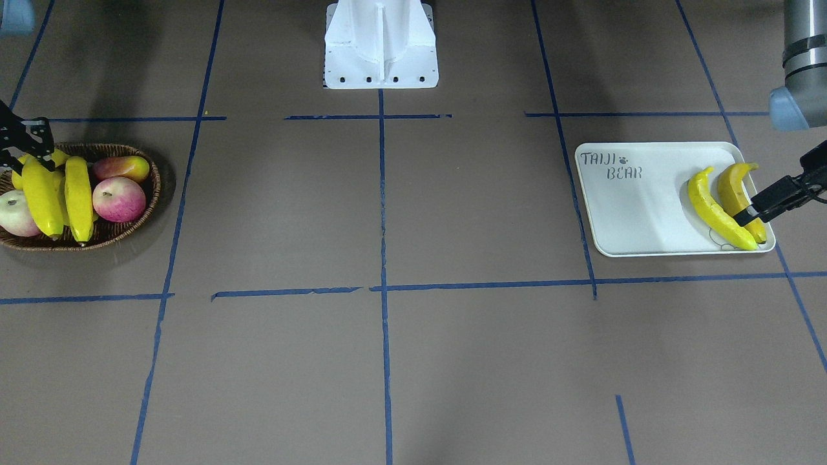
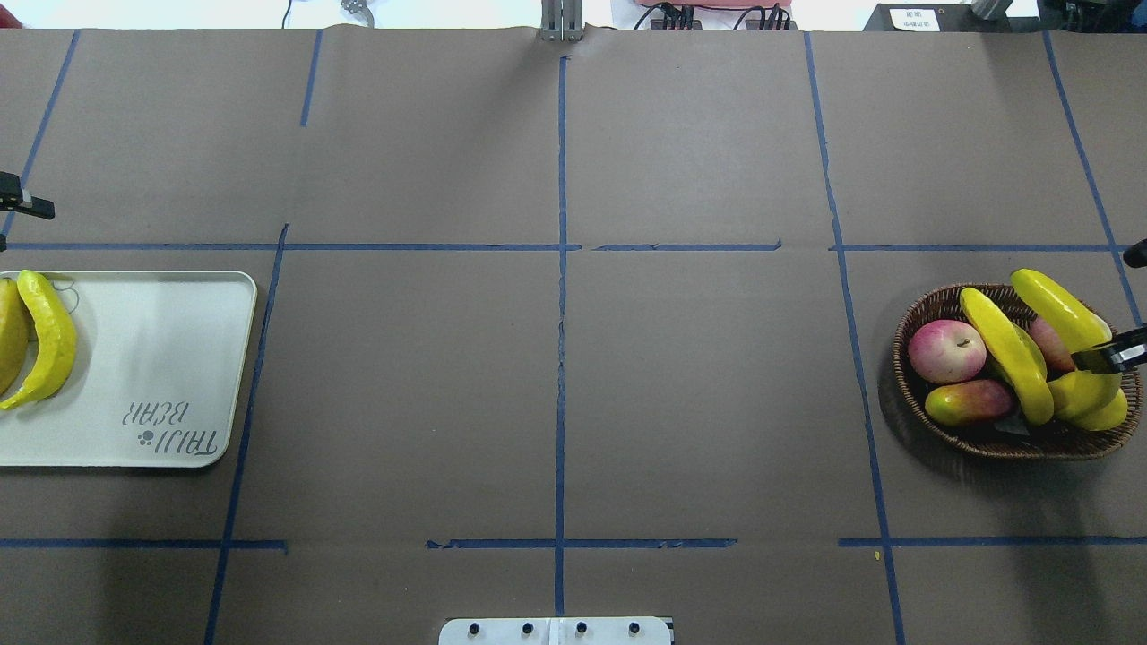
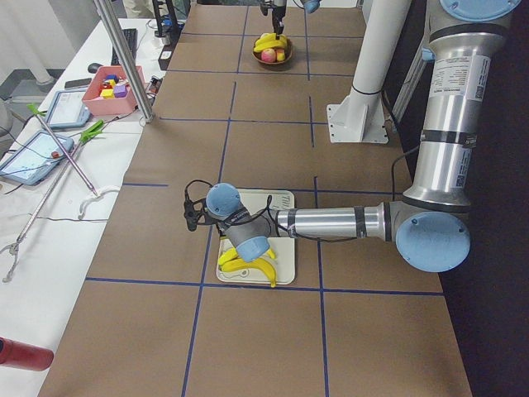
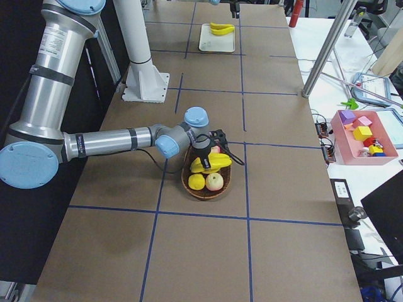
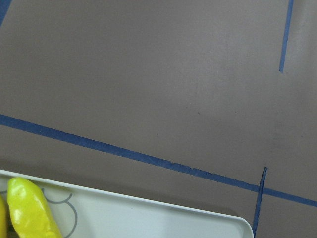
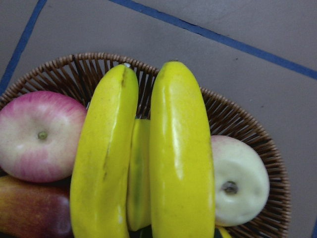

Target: Transfer all bananas from basket to plate

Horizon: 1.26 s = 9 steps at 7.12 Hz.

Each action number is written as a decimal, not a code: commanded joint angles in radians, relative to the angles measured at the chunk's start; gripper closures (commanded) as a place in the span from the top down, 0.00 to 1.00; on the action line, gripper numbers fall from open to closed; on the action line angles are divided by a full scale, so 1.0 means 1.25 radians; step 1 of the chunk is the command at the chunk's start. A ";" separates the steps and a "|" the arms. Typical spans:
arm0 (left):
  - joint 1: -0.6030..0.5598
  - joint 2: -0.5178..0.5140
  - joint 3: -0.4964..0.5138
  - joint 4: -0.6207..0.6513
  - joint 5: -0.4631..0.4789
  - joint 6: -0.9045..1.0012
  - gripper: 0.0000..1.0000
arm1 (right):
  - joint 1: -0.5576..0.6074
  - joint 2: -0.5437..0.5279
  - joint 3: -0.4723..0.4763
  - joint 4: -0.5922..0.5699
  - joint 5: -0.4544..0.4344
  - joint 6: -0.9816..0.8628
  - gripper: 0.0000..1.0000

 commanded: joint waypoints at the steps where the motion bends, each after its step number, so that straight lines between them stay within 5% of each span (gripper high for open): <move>1: 0.003 -0.004 -0.002 0.000 0.004 -0.003 1.00 | 0.065 0.031 0.035 -0.119 0.001 -0.113 0.00; 5: 0.012 -0.020 -0.011 -0.003 0.007 -0.003 1.00 | 0.055 0.277 0.108 -0.434 0.014 -0.101 0.00; 9: 0.109 -0.145 -0.030 -0.056 0.009 -0.014 1.00 | -0.115 0.506 0.057 -0.428 0.028 0.213 0.03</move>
